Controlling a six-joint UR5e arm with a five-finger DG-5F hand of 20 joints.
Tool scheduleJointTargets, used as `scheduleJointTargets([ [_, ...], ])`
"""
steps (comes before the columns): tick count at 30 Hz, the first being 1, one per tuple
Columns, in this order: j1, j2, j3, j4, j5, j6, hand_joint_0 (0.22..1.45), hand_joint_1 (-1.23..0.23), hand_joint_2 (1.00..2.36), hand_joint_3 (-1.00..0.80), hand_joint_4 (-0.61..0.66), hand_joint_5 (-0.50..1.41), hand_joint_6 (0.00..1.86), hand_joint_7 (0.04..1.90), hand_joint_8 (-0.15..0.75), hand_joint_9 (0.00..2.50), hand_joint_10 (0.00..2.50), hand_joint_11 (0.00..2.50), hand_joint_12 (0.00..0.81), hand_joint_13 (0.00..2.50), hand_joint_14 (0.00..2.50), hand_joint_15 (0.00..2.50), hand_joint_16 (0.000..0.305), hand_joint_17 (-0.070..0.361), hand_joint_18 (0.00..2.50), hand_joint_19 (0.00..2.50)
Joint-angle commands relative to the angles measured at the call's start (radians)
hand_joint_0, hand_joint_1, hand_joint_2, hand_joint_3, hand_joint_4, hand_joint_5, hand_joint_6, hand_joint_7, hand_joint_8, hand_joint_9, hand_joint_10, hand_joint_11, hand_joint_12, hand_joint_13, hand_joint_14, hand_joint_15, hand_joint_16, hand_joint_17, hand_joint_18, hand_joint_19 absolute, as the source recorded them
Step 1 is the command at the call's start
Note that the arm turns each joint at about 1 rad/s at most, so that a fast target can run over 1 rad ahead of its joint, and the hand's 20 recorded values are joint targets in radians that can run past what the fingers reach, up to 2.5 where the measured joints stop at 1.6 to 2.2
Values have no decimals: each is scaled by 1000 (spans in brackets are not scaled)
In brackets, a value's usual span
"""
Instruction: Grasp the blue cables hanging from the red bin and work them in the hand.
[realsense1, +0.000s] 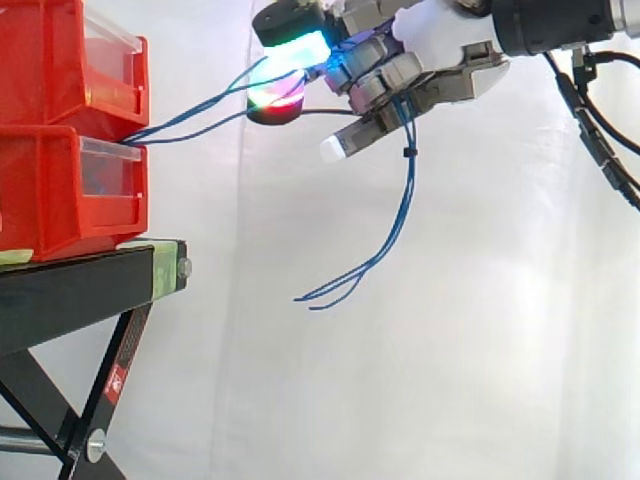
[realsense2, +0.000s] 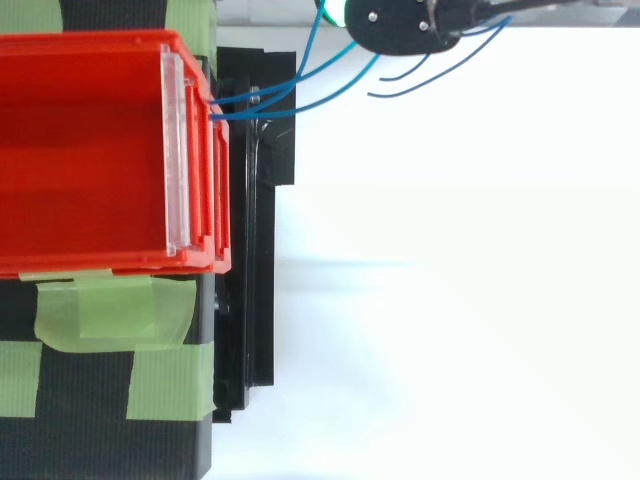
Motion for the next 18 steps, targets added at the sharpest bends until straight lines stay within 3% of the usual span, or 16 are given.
scheduleJointTargets([
  [1,-2,5,1,-21,0,17,1185,-644,1258,421,257,250,447,1158,375,473,2500,2143,440,793,2500,1410,47,105,720,190],
  [8,-2,16,-1,-25,-5,35,1247,-672,1297,514,189,321,467,1189,356,498,2500,2147,459,778,2500,1450,46,104,652,196],
  [9,-3,20,-1,-25,-6,34,1146,-692,1594,331,174,334,471,1196,354,499,2500,2129,459,779,2500,1468,45,102,674,209],
  [11,-3,36,-1,-27,-5,37,1138,-699,1637,307,164,337,474,1191,347,500,2500,2141,450,769,2500,1491,44,99,669,217],
  [14,-3,37,-1,-28,-5,37,1186,-709,1564,368,132,359,466,1197,334,505,2500,2120,444,753,2500,1447,42,95,636,243],
  [18,-5,43,-1,-30,-11,54,1189,-710,1576,362,97,388,429,1218,323,520,2500,2141,434,749,2500,1427,40,91,628,270],
])
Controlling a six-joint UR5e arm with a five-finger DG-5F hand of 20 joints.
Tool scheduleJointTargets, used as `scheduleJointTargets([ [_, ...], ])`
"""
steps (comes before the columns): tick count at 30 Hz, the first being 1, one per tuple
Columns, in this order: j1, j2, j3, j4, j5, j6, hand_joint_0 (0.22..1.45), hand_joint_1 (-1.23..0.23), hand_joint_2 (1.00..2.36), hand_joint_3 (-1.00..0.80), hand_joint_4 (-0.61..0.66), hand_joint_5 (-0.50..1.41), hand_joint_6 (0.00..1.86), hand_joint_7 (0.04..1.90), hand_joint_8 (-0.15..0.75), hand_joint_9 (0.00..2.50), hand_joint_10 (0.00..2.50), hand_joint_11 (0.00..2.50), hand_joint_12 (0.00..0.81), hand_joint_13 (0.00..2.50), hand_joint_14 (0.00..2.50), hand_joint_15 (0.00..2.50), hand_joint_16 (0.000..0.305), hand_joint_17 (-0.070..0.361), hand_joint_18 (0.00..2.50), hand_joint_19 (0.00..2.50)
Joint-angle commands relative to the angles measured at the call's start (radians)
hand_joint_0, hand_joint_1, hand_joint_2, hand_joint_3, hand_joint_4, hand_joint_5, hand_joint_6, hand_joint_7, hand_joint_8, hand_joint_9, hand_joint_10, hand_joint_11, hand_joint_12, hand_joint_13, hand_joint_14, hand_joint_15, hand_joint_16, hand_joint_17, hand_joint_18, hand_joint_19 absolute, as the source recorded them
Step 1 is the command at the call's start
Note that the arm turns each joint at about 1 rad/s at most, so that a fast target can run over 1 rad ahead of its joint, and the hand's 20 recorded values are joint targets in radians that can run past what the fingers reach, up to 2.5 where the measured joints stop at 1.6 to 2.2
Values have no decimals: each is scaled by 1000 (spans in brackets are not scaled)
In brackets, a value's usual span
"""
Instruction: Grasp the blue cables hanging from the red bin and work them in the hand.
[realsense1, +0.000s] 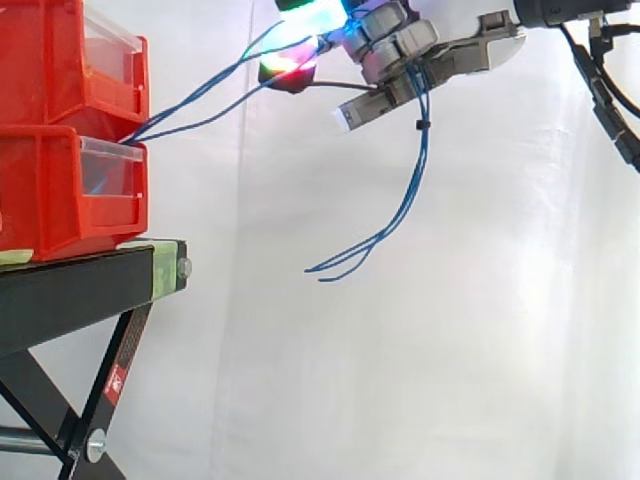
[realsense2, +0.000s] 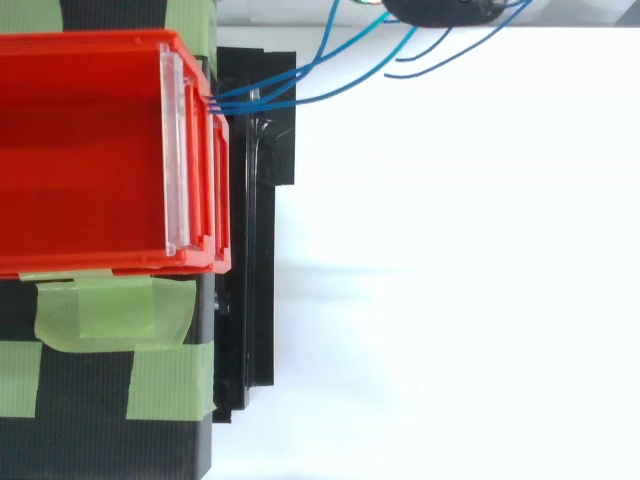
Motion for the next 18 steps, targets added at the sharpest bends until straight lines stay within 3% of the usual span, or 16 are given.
scheduleJointTargets([
  [1,-3,7,0,-1,-6,20,1149,-711,1627,327,106,391,413,1225,323,520,2500,2160,427,747,2500,1467,39,87,656,312],
  [2,-4,7,0,-1,-13,29,1148,-709,1625,330,109,387,396,1234,323,519,2500,2157,433,746,2500,1473,39,87,650,324],
  [3,-7,7,0,-2,-16,34,1155,-694,1469,412,114,375,354,1242,333,486,2500,2166,435,730,2500,1473,38,85,696,405],
  [5,-10,7,0,-2,-25,40,963,-697,1634,260,177,318,350,1213,367,404,2500,2090,454,701,2500,1427,42,94,894,586],
  [8,-13,15,1,-2,-37,37,823,-719,1711,74,258,271,373,1184,406,360,2500,2078,487,694,2500,1414,52,118,983,566],
  [10,-15,18,1,-2,-39,37,838,-774,1502,52,291,236,368,1180,430,306,2500,2078,506,646,2500,1399,58,130,978,586],
  [11,-15,21,1,-2,-39,37,842,-782,1482,50,297,229,368,1180,434,291,2500,2075,510,633,2500,1398,58,131,971,598],
  [13,-16,26,0,-2,-36,34,929,-790,1309,151,281,211,360,1189,424,260,2500,2080,501,589,2500,1403,53,120,911,696],
  [18,-18,33,0,-2,-39,29,1104,-755,1325,312,182,229,339,1197,373,231,2500,2022,445,464,2500,1365,41,93,622,699],
])
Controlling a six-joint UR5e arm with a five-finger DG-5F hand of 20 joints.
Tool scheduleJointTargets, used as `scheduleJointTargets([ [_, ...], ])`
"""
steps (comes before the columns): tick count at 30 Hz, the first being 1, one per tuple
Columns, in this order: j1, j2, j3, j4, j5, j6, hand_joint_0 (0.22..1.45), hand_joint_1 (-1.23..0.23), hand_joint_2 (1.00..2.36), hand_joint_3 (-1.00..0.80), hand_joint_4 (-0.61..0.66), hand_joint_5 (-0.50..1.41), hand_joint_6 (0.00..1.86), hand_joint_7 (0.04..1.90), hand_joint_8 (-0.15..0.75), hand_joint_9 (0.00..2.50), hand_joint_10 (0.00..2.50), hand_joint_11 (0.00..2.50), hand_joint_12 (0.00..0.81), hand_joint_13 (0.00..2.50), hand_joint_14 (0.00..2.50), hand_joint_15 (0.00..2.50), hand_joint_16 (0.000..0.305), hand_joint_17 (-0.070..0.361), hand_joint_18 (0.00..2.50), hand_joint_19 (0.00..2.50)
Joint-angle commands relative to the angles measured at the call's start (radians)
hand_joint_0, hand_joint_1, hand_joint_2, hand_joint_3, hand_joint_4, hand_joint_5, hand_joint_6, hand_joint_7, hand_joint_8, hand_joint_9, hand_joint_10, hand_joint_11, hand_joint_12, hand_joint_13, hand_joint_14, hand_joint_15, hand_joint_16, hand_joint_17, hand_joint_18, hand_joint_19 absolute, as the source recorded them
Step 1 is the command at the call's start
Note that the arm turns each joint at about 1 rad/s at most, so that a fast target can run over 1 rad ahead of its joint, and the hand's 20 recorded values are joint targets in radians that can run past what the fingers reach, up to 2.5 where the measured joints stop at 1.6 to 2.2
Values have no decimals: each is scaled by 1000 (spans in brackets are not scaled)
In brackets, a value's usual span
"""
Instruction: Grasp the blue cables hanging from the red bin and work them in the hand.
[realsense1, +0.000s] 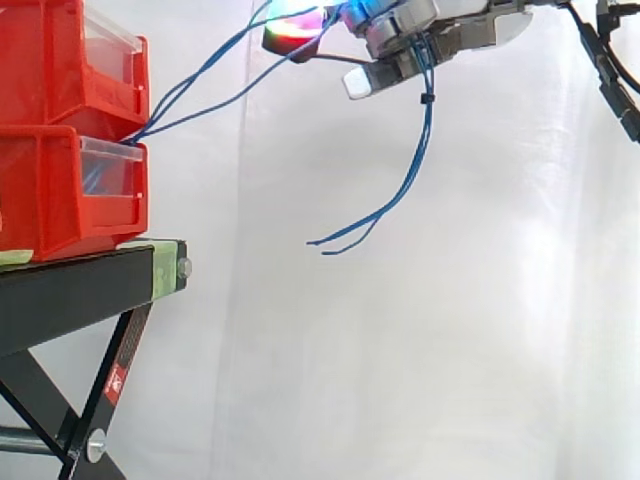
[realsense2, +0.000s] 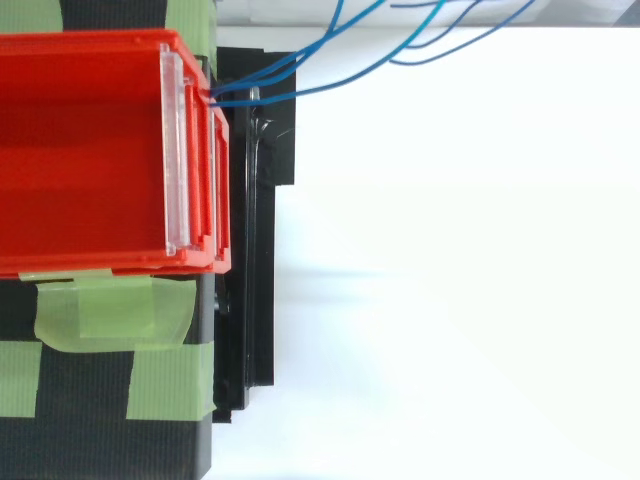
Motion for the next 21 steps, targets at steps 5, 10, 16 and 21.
scheduleJointTargets([
  [5,-5,2,1,0,-1,-3,1124,-712,1469,397,131,254,343,1211,362,240,2500,2041,439,426,2500,1372,42,94,522,660],
  [10,-5,2,-1,0,-1,-3,822,-728,1868,127,206,182,240,1195,410,64,2500,1947,482,302,2500,1299,52,118,616,767],
  [16,-9,2,-1,0,-1,-5,783,-749,1885,48,186,62,231,1129,410,0,2500,1860,470,0,2500,1164,52,117,261,629],
  [21,-9,2,1,0,-1,-3,968,-786,1564,183,135,77,108,1188,377,0,2500,1862,423,0,2500,1151,43,97,216,939],
])
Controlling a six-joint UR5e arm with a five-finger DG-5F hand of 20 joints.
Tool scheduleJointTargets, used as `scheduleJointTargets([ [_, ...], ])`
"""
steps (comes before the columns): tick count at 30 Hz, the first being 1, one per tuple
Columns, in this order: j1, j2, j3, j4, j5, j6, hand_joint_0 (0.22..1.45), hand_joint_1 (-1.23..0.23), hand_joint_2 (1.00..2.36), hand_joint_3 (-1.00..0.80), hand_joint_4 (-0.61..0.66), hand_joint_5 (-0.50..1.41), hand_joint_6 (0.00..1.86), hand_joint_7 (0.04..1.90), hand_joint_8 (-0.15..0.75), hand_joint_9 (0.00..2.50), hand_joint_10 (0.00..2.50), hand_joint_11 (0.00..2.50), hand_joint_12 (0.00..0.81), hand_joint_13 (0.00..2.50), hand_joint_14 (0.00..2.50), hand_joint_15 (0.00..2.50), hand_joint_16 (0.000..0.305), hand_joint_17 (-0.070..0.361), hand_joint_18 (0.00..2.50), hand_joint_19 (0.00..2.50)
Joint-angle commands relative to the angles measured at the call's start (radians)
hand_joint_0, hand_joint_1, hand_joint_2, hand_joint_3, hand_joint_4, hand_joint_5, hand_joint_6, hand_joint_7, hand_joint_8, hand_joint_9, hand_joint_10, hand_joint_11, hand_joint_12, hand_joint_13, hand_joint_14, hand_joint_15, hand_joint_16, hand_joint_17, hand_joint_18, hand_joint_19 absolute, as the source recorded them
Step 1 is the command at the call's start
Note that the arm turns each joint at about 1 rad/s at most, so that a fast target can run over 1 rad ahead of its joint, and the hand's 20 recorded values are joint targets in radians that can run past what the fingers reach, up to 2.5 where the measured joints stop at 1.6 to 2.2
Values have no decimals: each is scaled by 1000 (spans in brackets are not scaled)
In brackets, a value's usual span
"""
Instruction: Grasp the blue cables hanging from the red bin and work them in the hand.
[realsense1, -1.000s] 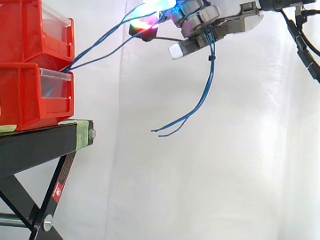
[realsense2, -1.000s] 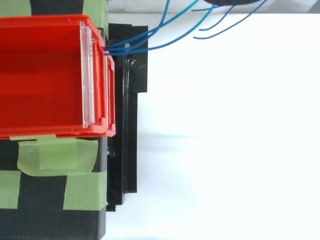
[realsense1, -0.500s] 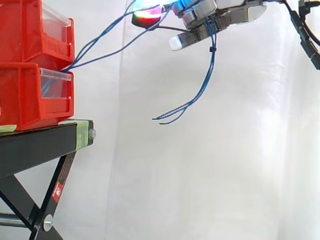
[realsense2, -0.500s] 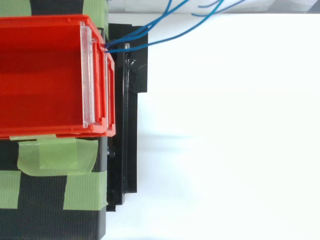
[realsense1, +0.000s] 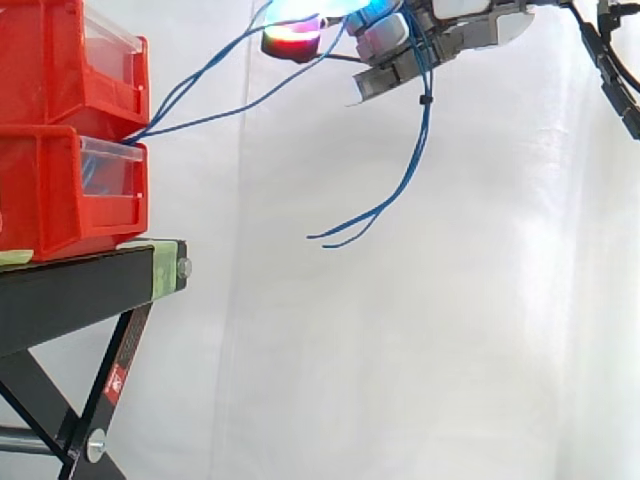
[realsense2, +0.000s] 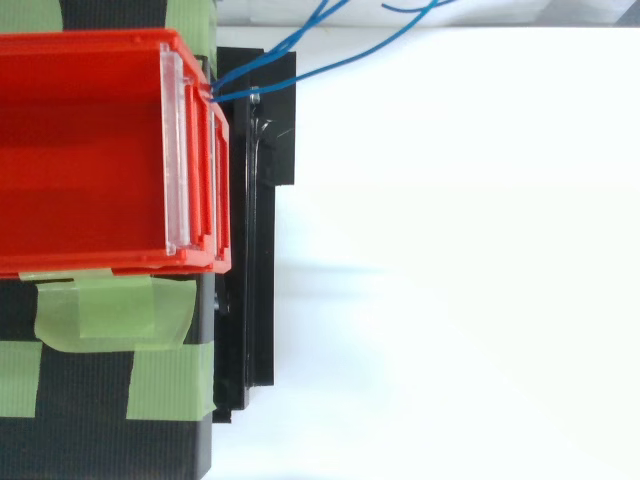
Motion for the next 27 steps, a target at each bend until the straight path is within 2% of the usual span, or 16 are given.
scheduleJointTargets([
  [1,-2,0,0,0,0,1,1050,-779,1474,246,112,85,124,1193,365,0,2500,1845,405,0,2500,1158,40,90,185,1030],
  [2,0,0,0,-3,0,1,1061,-777,1462,246,106,81,162,1181,363,0,2500,1826,403,0,2500,1153,40,90,185,1021],
  [3,0,0,-1,-5,0,1,1148,-768,1353,317,82,82,283,1137,358,0,2500,1794,397,0,2500,1152,39,88,137,1007],
  [6,-2,0,-1,-11,0,1,1196,-760,1321,288,82,101,371,1101,353,0,2500,1746,398,0,2500,1119,38,86,139,919],
  [7,0,0,-1,-14,2,1,1218,-783,1207,316,95,189,220,1203,362,0,2500,1766,402,0,2500,1136,40,90,309,1041],
  [8,-2,0,-1,-15,2,1,1202,-789,1199,279,96,197,225,1199,360,0,2500,1779,402,12,2500,1128,40,90,348,1007],
  [9,0,0,-1,-15,2,1,1215,-795,1060,176,109,223,237,1204,362,0,2500,1794,410,92,2500,1142,39,88,446,963],
  [10,0,0,0,-20,3,1,1217,-795,1003,94,122,233,244,1204,364,0,2500,1792,410,119,2500,1143,39,89,498,982],
  [12,0,0,0,-28,6,1,1147,-795,1015,-144,154,244,258,1209,374,31,2500,1813,420,203,2500,1169,40,89,661,1089],
  [13,0,0,-1,-29,8,-1,1104,-789,1018,-200,174,272,181,1267,374,68,2500,1879,424,252,2500,1229,40,90,801,1307],
  [14,0,0,-1,-29,8,-1,1104,-789,1018,-200,174,272,181,1267,374,68,2500,1879,424,252,2500,1229,40,90,801,1307],
  [17,0,0,0,-29,8,-2,981,-773,1017,-296,221,270,168,1283,386,104,2500,1908,433,315,2500,1278,42,95,927,1442],
  [21,0,0,0,-29,6,-4,841,-711,1015,-580,271,274,128,1314,408,179,2500,1965,458,395,2500,1310,45,102,939,1251],
  [27,0,0,-1,-29,6,-5,767,-681,1006,-812,293,283,132,1320,421,226,2500,1987,477,453,2500,1322,51,114,970,1097],
])
